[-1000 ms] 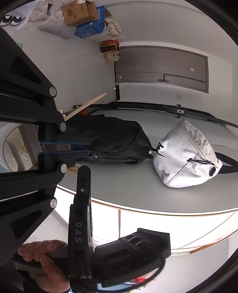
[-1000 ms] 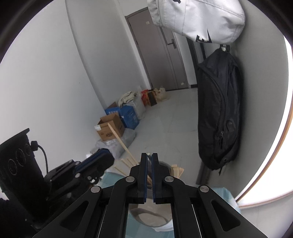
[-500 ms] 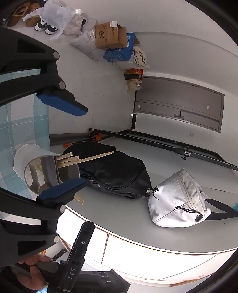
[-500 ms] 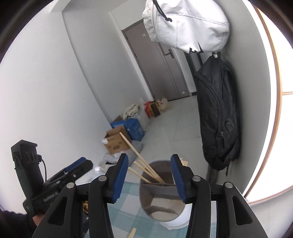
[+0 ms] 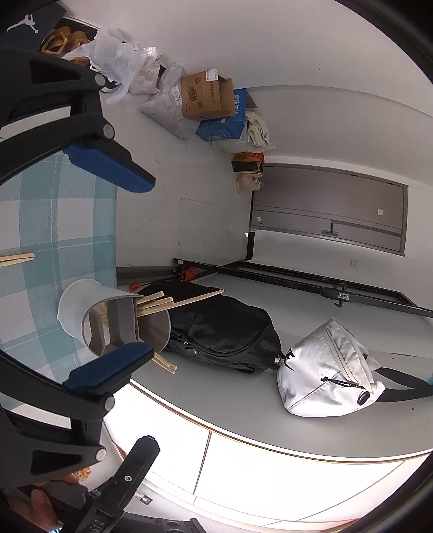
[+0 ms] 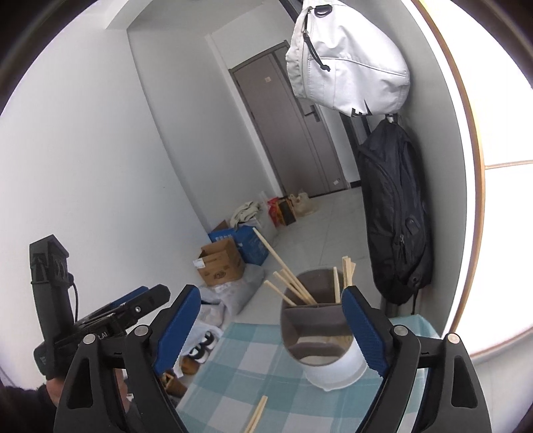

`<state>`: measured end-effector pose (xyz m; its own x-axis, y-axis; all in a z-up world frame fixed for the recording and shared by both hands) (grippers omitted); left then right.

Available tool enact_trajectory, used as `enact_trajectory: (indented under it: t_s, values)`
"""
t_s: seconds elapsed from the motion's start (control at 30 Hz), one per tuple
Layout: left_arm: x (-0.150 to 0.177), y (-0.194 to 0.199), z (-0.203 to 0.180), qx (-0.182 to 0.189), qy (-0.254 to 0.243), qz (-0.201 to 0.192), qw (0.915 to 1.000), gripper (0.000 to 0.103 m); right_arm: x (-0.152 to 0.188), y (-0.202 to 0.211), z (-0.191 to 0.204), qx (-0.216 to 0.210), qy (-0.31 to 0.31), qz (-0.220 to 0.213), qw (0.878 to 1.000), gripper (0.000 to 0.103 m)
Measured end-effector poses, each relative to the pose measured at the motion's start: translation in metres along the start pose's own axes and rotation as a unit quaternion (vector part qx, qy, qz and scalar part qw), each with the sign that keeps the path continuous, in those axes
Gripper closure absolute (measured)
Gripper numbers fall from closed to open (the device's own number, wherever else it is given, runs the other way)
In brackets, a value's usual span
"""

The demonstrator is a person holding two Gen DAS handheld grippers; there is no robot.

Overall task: Organize utensils
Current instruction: 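Lower both open tools to the last chopsticks on the cloth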

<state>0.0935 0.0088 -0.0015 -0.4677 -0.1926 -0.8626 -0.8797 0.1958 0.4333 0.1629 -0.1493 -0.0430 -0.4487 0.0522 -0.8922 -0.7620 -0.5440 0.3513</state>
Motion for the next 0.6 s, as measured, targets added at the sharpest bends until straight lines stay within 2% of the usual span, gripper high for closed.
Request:
enact_trajectory:
  t_s: [0.07, 0.17, 0.27, 0.37, 0.47, 0.53, 0.6]
  values:
    - [0.002, 0.007, -0.001, -0.006, -0.006, -0.016, 0.9998, 0.003, 0.009, 0.002, 0.003, 0.000, -0.001, -0.001, 1.000, 0.009]
    - [0.011, 0.013, 0.003, -0.017, -0.014, -0.030, 0.9993, 0.002, 0.025, 0.003, 0.006, 0.005, 0.001, 0.002, 1.000, 0.006]
    - [0.025, 0.013, 0.016, -0.028, -0.003, -0.026, 0.9992, 0.002, 0.045, -0.002, 0.010, 0.008, 0.002, 0.018, 1.000, 0.005]
    - [0.041, 0.010, 0.034, -0.041, 0.016, -0.020, 0.9988, 0.002, 0.070, -0.013, 0.013, 0.015, 0.010, 0.054, 0.998, 0.005]
    - [0.058, 0.002, 0.055, -0.055, 0.030, -0.005, 0.9980, 0.002, 0.100, -0.034, 0.019, 0.008, 0.017, 0.116, 0.993, 0.006]
    - [0.065, -0.003, 0.067, -0.058, 0.040, 0.010, 0.9974, 0.002, 0.123, -0.051, 0.025, 0.006, 0.026, 0.168, 0.986, 0.010]
    - [0.071, -0.009, 0.081, -0.063, 0.052, 0.025, 0.9963, 0.002, 0.147, -0.070, 0.031, 0.004, 0.035, 0.226, 0.974, 0.031]
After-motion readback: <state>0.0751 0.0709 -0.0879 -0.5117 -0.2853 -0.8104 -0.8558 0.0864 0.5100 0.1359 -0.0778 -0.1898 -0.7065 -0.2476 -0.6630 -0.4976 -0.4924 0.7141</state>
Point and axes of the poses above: each gripper's, at about its wrist camera, not at the fingertips, and y roughly against the way its jaws point, z to its left, x to its underside, the point moved 9 cm from there along -y, roughly the way its jaws point, and after that the axes turned 3 degrees about y, right-handed, at the moved point
